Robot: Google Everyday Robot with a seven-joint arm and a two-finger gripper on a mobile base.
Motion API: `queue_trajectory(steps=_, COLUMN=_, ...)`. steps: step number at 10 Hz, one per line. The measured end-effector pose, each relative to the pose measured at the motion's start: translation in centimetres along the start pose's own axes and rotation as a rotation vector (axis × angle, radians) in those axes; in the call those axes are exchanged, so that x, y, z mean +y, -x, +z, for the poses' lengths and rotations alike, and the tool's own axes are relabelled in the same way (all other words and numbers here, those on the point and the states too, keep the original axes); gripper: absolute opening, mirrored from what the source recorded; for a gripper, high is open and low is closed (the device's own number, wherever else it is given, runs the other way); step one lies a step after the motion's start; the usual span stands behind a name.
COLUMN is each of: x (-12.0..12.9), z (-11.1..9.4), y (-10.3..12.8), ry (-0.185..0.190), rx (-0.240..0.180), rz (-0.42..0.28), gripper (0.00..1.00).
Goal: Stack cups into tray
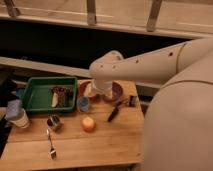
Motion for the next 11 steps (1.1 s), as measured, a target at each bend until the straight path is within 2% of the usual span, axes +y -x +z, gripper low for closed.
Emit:
queue_trajectory(steps=2, x=4.9, z=0.0, y=-1.6, ry=0.053, rx=0.012, rz=-0.081, gripper=0.75)
queue_trajectory(steps=7, x=5.0, z=-0.1, y=-1.7, ry=0.052, rx=0.007, rz=-0.093, gripper=0.75)
queue_trajectory(steps=9, x=5.6, z=-0.3, y=-1.7, ry=0.073, rx=0.0, rz=-0.112, gripper=0.75)
queue_trajectory(steps=11, x=8.5, z=0.6, y=-1.7, ry=0.113, rx=0.008, rz=-0.155, gripper=0.75)
